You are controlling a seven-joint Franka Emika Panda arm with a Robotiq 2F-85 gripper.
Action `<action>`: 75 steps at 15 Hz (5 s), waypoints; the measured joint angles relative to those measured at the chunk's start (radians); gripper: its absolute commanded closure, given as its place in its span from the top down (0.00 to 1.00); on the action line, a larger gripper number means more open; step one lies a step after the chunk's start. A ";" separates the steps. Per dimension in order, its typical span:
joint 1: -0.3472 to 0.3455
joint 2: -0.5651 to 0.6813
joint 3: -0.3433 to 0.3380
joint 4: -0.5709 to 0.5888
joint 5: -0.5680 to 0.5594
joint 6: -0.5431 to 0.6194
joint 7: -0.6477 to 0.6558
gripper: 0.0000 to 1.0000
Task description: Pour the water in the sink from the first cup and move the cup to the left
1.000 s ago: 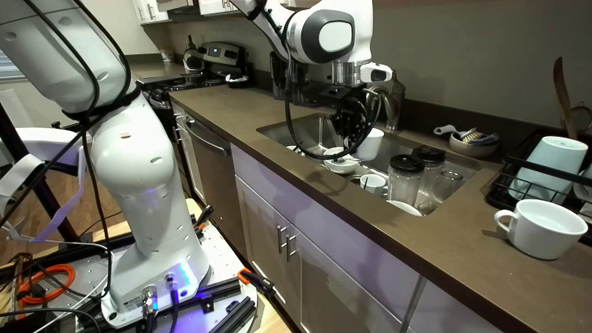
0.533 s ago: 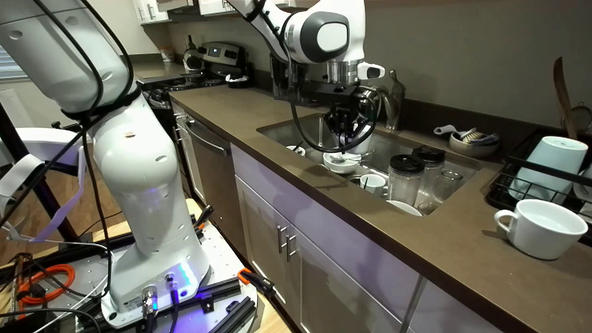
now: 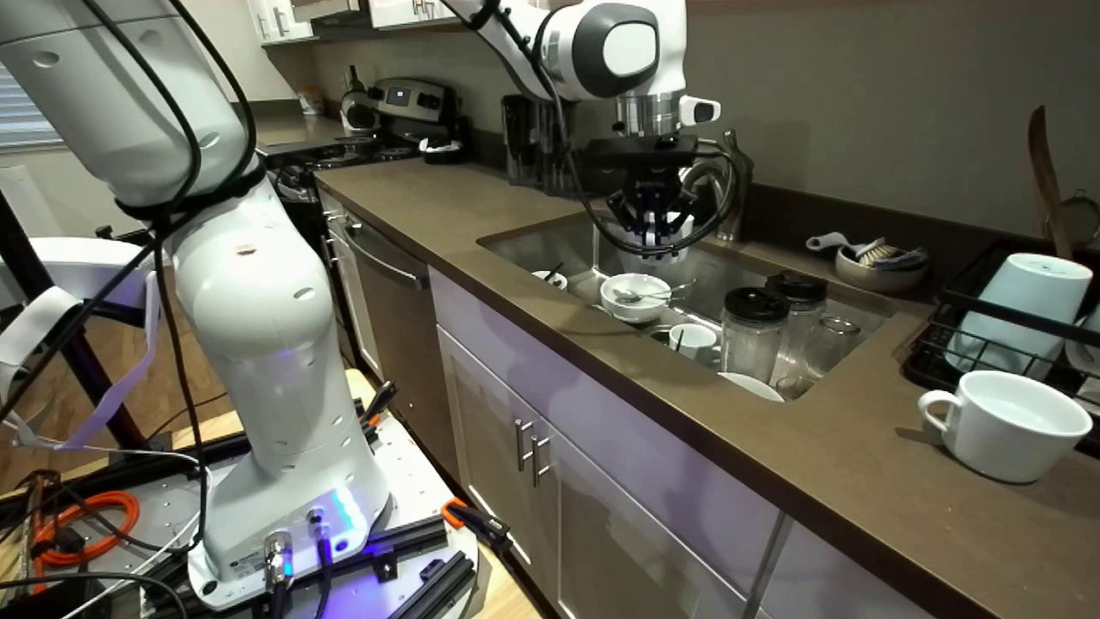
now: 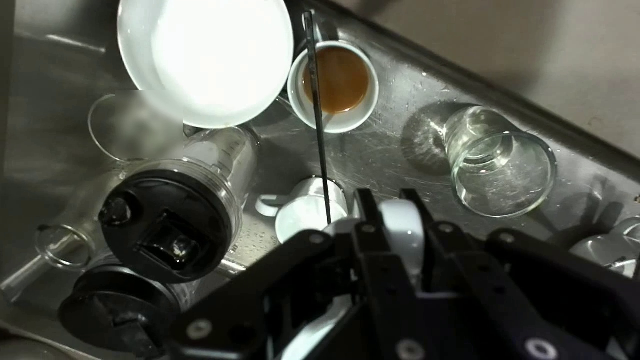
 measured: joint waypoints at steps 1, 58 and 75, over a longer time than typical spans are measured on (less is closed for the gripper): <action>0.000 0.005 -0.001 0.009 0.000 -0.008 -0.014 0.16; 0.172 0.259 0.275 0.203 -1.086 -0.743 0.295 0.04; 0.199 0.254 0.308 0.127 -1.156 -0.893 0.396 0.04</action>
